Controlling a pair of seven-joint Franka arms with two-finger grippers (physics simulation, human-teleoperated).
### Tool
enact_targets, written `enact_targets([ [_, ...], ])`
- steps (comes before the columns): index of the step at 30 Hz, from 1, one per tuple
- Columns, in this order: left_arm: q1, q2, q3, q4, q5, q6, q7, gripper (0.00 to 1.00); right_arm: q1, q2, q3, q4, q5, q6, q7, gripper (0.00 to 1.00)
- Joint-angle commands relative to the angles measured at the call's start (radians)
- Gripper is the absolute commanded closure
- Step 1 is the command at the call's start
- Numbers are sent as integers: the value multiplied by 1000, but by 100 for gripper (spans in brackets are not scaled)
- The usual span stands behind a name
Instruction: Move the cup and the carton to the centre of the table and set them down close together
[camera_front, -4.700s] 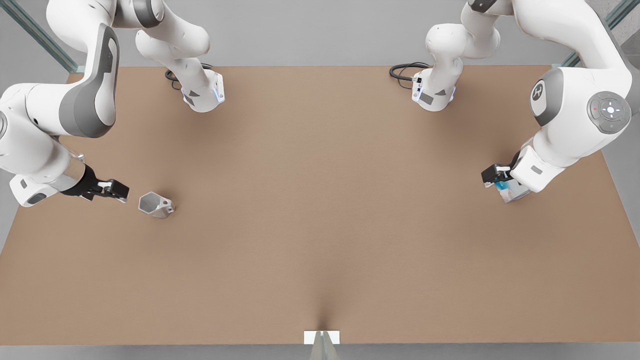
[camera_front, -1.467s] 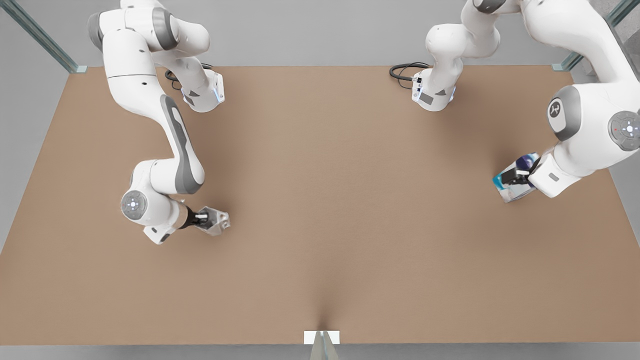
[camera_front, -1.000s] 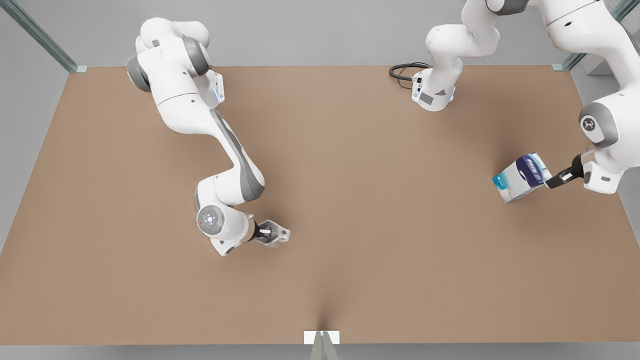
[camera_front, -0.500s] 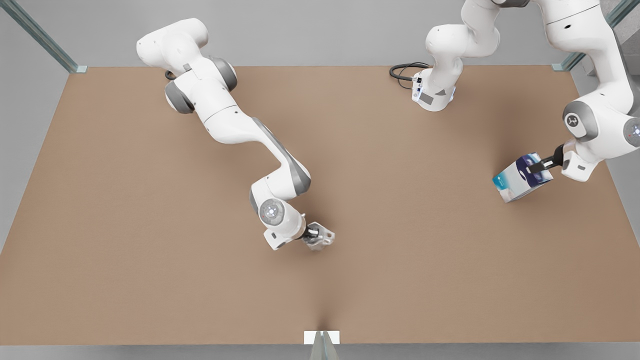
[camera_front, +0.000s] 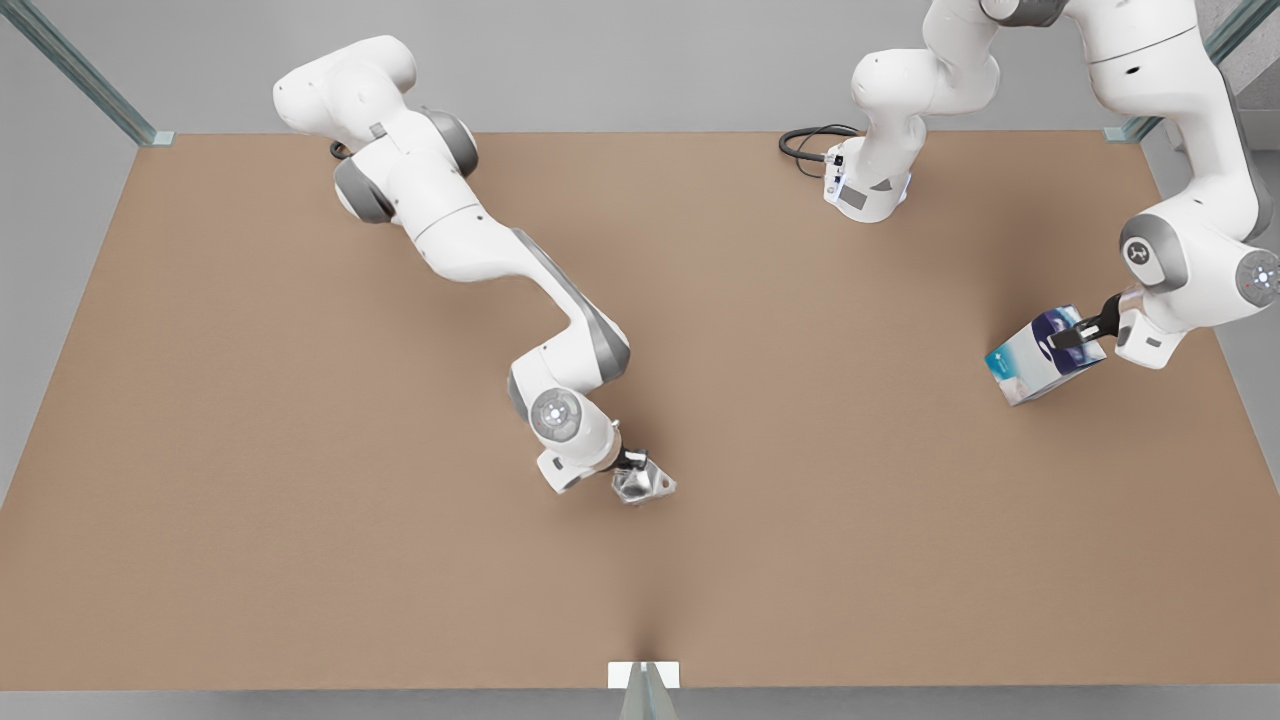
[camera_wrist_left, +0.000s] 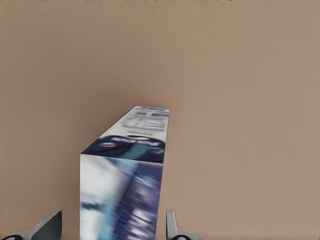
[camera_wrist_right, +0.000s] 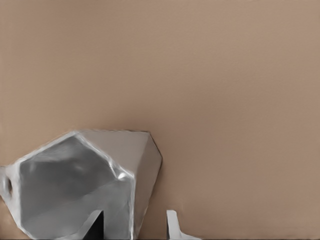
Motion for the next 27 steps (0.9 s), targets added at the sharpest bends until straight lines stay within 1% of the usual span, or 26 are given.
enact_targets([
  [1, 1, 0, 0, 0, 0, 0, 0, 0, 0, -11, 0, -1, 1, -1, 0, 36],
  [7, 1, 26, 0, 0, 0, -6, 3, 0, 0, -84, -3, -7, 3, -45, -3, 34],
  [8, 1, 28, 0, 0, 0, -8, 3, 0, -12, -153, -9, -79, 3, -41, -12, 31],
  [9, 1, 34, 0, 0, 0, -8, 3, 0, -32, -230, -38, -131, -7, -41, -25, 21],
  [10, 1, 40, 0, 0, 0, -8, 5, 0, -55, -290, -49, -183, 0, -47, -35, 0],
  [11, 1, 46, 0, 0, 0, -5, 5, 0, -63, -369, -92, -272, -2, -48, -41, 0],
  [12, 1, 52, 0, -2, 0, -3, 5, 11, -69, -443, -136, -341, -3, -70, -110, 0],
  [13, -1, 55, 0, -3, 0, -3, 5, 30, -113, -494, -142, -355, -5, -143, -176, 0],
  [14, -1, 61, 0, -3, -1, -3, 5, 31, -161, -547, -142, -358, -7, -217, -219, 0],
  [15, -1, 64, -1, -3, -1, -5, 2, 44, -199, -604, -141, -390, -13, -239, -282, 0],
  [16, -1, 64, -1, -3, -1, -8, 2, 48, -253, -655, -139, -444, -33, -240, -316, 0],
  [17, -1, 63, 0, -3, -1, -8, 0, 49, -319, -698, -138, -485, -31, -240, -397, 0],
  [18, -2, 61, -1, -2, -1, -12, -3, 48, -391, -758, -138, -538, -31, -242, -512, 0],
  [19, -4, 51, -15, 3, -1, -12, -66, 42, -448, -784, -138, -542, -42, -306, -644, 0],
  [20, -5, 34, -47, 9, -3, -21, -135, 40, -509, -793, -138, -538, -57, -323, -678, 0],
  [22, -5, 11, -112, 32, -6, -37, -258, 39, -528, -802, -139, -499, -112, -406, -712, 0],
  [24, -21, -2, -221, 55, -135, -40, -500, 37, -532, -778, -141, -478, -114, -410, -710, 0],
  [25, -97, -3, -254, 104, -230, -67, -673, 37, -540, -776, -142, -450, -115, -410, -707, 0],
  [26, -156, 1, -317, 165, -273, -100, -851, 35, -541, -764, -142, -427, -120, -410, -706, 0],
  [27, -200, 29, -452, 233, -273, -101, -1078, 35, -569, -767, -144, -417, -117, -407, -701, 0],
])
